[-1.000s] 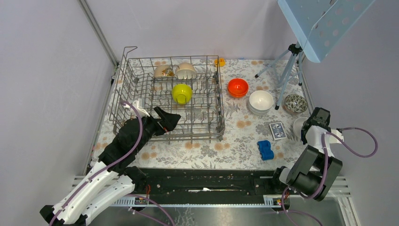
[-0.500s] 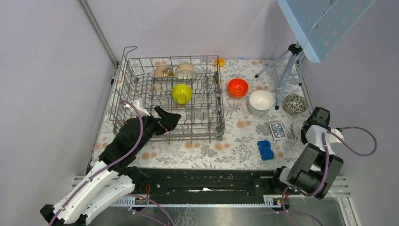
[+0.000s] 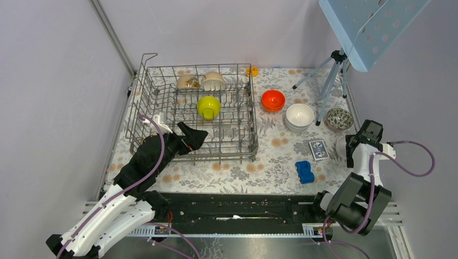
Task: Unload the bowls from the dish rack
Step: Place the bowl at the center of the board.
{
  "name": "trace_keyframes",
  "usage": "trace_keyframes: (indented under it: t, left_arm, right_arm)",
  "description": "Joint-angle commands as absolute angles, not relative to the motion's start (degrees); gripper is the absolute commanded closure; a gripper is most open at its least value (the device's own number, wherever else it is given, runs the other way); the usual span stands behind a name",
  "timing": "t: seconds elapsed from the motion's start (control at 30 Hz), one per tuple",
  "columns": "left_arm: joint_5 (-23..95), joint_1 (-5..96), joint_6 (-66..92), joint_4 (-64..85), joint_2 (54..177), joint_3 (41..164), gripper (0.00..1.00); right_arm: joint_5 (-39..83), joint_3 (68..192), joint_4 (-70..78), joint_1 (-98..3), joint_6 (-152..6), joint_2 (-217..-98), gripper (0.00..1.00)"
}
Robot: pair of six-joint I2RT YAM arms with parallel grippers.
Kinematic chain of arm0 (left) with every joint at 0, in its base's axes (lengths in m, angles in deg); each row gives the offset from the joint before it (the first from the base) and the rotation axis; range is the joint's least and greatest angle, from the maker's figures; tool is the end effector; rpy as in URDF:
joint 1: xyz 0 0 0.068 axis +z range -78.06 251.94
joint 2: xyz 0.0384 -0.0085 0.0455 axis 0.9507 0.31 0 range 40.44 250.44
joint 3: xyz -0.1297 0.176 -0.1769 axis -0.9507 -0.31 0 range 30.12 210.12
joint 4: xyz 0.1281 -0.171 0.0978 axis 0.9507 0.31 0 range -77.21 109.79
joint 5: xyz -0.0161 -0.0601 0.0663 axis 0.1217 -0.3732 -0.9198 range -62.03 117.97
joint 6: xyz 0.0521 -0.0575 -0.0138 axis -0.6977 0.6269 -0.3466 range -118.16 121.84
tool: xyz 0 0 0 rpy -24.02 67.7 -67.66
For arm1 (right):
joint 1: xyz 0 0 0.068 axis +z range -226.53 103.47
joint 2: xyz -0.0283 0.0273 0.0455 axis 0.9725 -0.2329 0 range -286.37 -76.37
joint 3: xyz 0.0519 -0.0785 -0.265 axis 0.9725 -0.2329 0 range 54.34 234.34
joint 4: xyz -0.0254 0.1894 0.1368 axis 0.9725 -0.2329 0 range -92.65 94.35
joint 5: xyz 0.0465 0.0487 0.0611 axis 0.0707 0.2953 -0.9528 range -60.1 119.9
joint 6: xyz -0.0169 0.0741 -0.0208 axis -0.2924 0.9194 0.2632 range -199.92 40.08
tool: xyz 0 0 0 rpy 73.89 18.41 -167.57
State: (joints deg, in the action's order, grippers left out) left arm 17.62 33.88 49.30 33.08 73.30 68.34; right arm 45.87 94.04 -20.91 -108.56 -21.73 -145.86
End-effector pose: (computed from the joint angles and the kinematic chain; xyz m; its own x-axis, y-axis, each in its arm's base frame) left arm 0.1151 -0.0747 0.3052 -0.4833 -0.5421 -0.6874 0.1681 0.7131 -0.6806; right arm 0.1782 -0.1333 0.1994 0.1805 0.8507 -0.4936 0.9297 0.0162 0.3679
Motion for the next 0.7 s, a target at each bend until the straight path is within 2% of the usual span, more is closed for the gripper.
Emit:
trace_keyframes:
  t: [0.0, 0.1, 0.2, 0.33, 0.47, 0.67]
  left_arm:
    - [17.4, 34.0, 48.2, 40.8, 75.5, 67.2, 0.01]
    - [18.3, 34.0, 47.3, 40.3, 74.8, 67.2, 0.01]
    - [18.7, 34.0, 46.4, 39.8, 72.9, 67.1, 0.01]
    - [18.6, 34.0, 44.6, 40.0, 69.4, 67.5, 0.01]
    - [16.4, 34.0, 42.3, 41.6, 69.1, 70.0, 0.01]
    - [10.4, 34.0, 38.9, 45.3, 72.9, 76.1, 0.01]
  right_arm:
    - [42.0, 100.3, -26.9, -108.8, -24.6, -139.7, 0.10]
    - [38.9, 103.0, -29.9, -108.0, -28.0, -136.8, 0.07]
    - [30.7, 102.5, -27.2, -105.9, -33.7, -131.4, 0.06]
    - [24.5, 99.7, -22.6, -96.7, -39.8, -121.8, 0.04]
    - [13.8, 98.0, -21.0, -87.8, -42.6, -119.2, 0.04]
    - [20.4, 97.8, -19.8, -65.9, -43.3, -117.3, 0.01]
